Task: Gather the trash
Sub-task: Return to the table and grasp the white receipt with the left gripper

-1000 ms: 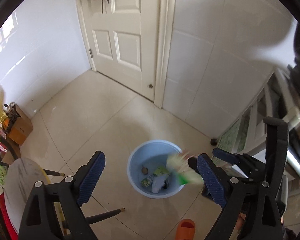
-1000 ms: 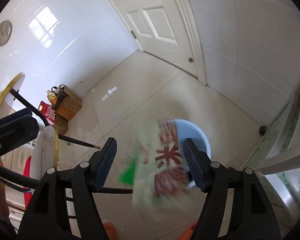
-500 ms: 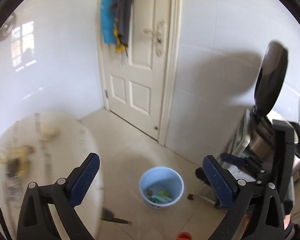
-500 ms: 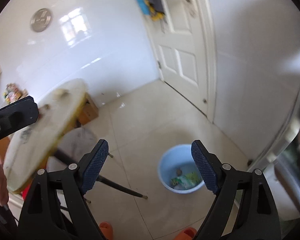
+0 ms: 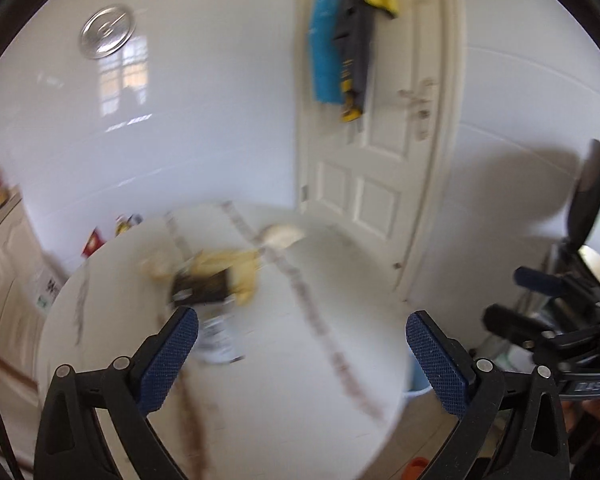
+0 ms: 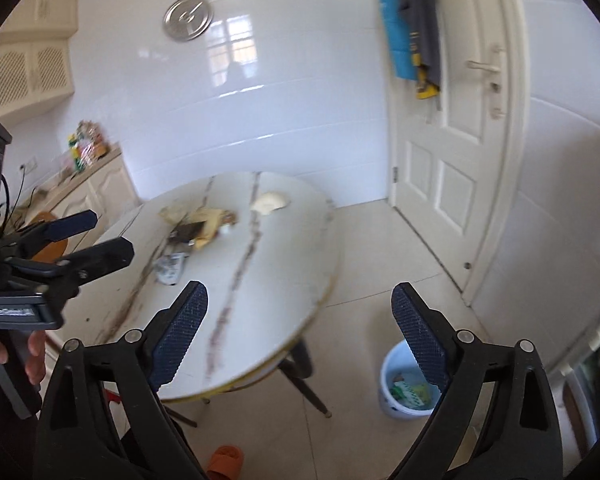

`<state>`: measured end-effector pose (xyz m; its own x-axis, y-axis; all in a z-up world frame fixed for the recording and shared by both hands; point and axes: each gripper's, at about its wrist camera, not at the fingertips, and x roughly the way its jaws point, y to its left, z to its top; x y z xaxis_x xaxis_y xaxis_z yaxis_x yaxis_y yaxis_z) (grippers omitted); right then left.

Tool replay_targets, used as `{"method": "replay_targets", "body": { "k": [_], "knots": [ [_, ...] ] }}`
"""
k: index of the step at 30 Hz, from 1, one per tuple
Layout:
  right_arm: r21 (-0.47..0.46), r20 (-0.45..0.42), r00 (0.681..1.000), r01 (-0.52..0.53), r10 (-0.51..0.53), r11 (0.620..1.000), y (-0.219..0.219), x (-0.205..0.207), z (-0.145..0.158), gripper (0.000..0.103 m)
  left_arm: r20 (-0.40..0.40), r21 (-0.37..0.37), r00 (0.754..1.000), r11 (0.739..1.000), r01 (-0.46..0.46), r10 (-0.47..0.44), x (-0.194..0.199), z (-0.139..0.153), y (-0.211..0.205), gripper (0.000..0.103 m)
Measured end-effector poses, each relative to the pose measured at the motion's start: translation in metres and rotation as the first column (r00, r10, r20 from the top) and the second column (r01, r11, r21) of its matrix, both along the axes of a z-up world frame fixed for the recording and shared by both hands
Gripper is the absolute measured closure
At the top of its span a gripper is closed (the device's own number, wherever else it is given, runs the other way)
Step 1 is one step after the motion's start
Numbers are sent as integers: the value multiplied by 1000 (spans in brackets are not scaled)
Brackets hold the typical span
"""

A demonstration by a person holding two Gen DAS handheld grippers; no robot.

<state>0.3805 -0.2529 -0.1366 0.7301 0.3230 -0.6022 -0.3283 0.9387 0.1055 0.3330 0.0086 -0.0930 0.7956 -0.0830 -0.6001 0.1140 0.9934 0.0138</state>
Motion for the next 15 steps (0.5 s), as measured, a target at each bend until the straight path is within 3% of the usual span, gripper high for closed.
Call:
{"method": "replay_targets", "body": {
  "k": [9,15],
  "knots": [
    [-23,-90,992,-94,91,995,60,38,-36,10,-183,31,976,993,-117,121,48,-44,50,1],
    [-21,-137,985,-106,103,994,69,63,-58,10,-268,48,952,989,-143,151,85,-72,56,10]
  ]
}}
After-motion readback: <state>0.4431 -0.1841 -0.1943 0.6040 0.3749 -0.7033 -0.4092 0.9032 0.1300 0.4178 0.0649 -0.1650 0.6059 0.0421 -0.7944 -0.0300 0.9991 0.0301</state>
